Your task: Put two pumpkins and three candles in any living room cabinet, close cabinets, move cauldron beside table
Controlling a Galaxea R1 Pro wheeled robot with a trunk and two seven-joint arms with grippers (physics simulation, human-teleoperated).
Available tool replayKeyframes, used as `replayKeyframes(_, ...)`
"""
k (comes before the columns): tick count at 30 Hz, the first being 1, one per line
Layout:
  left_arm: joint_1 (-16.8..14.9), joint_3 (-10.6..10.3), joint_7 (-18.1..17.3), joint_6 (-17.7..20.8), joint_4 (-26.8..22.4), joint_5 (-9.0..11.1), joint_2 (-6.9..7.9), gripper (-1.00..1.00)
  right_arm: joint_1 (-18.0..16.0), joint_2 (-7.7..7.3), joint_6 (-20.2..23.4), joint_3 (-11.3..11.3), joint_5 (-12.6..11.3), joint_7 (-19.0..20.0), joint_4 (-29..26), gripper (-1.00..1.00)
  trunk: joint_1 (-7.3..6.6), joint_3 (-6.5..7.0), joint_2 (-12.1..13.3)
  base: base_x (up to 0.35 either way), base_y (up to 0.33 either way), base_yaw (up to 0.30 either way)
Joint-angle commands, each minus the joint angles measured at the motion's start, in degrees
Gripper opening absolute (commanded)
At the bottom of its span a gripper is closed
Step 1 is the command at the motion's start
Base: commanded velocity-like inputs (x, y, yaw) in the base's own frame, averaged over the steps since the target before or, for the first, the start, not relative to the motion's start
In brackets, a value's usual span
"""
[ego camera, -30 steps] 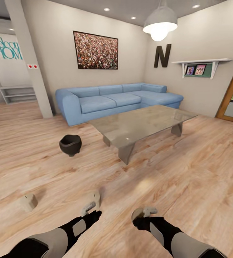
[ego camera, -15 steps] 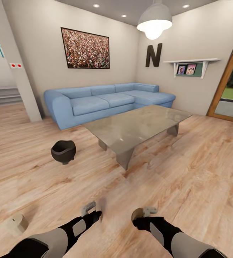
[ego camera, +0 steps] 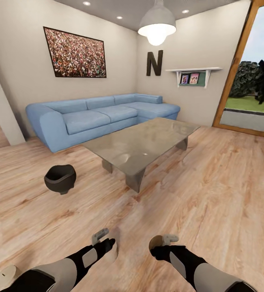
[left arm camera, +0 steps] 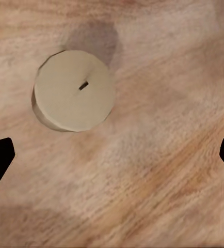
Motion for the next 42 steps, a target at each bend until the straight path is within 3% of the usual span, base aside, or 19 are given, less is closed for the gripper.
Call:
replayKeyframes(1,-0.1,-0.4,-0.3,0.1,0.2,0.6,0.0,1.0,-0.1,0.0,0.2,0.2,-0.1,0.1,0.0,-1.0,-0.01,-0.05,0.0,0.0,0.326,-0.294)
replayKeyframes(21,-0.1,-0.4,-0.2,0.2,0.2,0.6,-0.01,1.0,-0.1,0.0,0.2,0.2,-0.1,0.1,0.0,-1.0,-0.01,0.24,0.0,0.0,0.303,-0.294)
replayKeyframes(28,-0.1,-0.4,-0.2,0.2,0.2,0.5,-0.02,1.0,-0.1,0.0,0.2,0.2,-0.1,0.1,0.0,-1.0,-0.01,0.33,0.0,0.0,0.04,-0.218)
replayKeyframes(42,-0.1,-0.4,-0.3,0.0,0.0,0.4,-0.09,1.0,-0.1,0.0,0.2,0.2,-0.1,0.0,0.0,-1.0,-0.01,0.33,0.0,0.0,0.0,-0.012)
